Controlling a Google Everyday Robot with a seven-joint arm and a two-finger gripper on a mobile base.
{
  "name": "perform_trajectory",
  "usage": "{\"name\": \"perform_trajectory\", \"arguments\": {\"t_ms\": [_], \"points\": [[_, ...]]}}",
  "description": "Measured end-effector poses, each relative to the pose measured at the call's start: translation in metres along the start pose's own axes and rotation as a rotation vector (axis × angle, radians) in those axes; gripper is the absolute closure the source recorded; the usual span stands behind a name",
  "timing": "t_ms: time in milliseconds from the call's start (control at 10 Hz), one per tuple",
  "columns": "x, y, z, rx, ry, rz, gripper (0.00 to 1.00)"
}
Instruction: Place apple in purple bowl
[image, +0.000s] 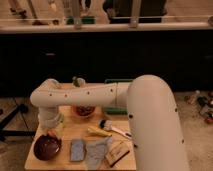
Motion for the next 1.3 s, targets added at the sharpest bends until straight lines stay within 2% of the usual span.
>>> {"name": "perform_trajectory", "arguments": {"t_ms": [700,900,1300], "points": [[-0.003,-0.007,0.002,0.007,-0.077,0.033,1.00],[-0.011,-0.013,0.004,0.009,-0.102,0.029,1.00],[-0.017,-0.014,0.010,0.030,-0.191,0.025,1.00]]}}
